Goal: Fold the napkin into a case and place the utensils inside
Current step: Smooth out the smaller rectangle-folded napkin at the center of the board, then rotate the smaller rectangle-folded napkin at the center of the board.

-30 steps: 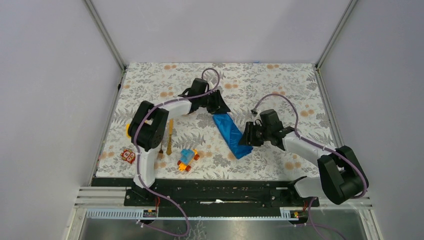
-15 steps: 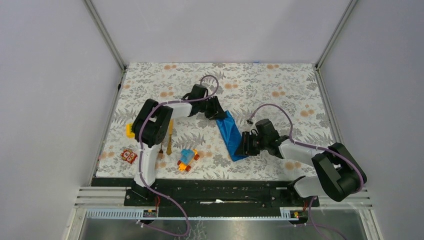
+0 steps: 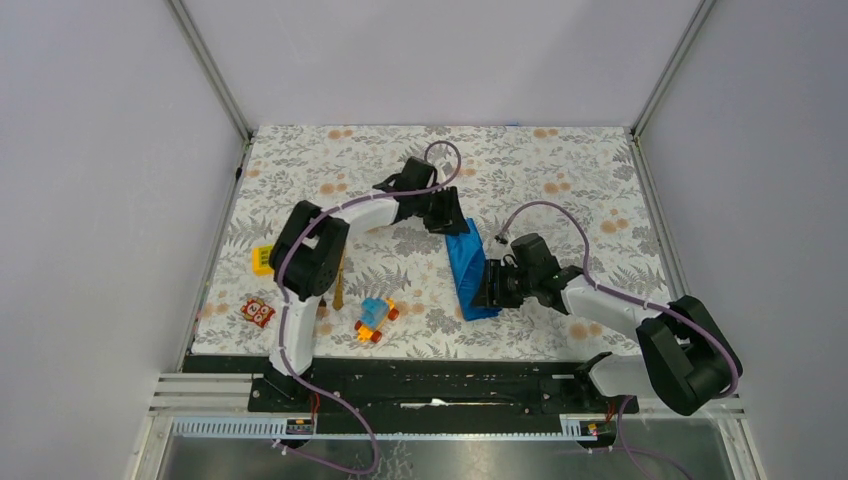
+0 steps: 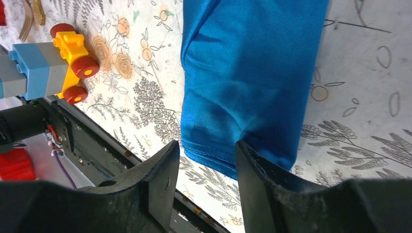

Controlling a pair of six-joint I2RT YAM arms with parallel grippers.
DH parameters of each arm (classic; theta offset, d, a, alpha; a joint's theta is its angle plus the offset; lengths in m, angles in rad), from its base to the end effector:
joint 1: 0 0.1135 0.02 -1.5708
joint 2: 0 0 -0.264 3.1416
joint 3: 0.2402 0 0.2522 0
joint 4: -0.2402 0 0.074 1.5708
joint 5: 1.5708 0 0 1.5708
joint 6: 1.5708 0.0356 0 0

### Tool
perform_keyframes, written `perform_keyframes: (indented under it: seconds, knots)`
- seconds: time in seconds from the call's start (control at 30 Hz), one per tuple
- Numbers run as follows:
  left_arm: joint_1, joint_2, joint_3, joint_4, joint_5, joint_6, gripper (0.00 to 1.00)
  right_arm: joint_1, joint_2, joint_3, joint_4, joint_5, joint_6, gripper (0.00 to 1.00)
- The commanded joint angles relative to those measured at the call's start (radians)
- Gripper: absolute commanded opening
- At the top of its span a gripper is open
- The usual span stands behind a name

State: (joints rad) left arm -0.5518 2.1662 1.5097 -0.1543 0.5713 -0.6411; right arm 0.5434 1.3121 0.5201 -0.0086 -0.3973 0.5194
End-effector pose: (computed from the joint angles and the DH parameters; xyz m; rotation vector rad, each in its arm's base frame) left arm 0.3904 -0.2630 0.1547 0.1860 2.5744 -1.1980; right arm 0.1997 0.1367 0.1598 -0.2346 2.5038 0.9498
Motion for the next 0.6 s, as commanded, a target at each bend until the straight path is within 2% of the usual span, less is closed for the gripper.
perform_keyframes:
  seconds: [0.0, 0.1, 0.27, 0.37, 0.57]
  knots:
    - [0.007, -0.255, -0.052, -0.099, -0.142, 0.122, 0.45, 0.01, -0.033, 0.06, -0.085, 0.069, -0.052, 0.53]
    - [0.01, -0.339, -0.17, -0.078, -0.196, 0.105, 0.44, 0.009, -0.03, 0.077, -0.093, 0.089, -0.061, 0.53]
    - [0.006, -0.299, -0.284, -0.031, -0.221, 0.07, 0.28, 0.01, -0.008, 0.081, -0.096, 0.083, -0.08, 0.45]
    - [-0.017, -0.221, -0.269, -0.027, -0.241, 0.066, 0.21, 0.013, -0.013, 0.062, -0.093, 0.088, -0.085, 0.4]
    - [-0.096, -0.057, -0.158, -0.033, -0.261, 0.051, 0.18, 0.026, -0.002, 0.025, -0.067, 0.092, -0.077, 0.37]
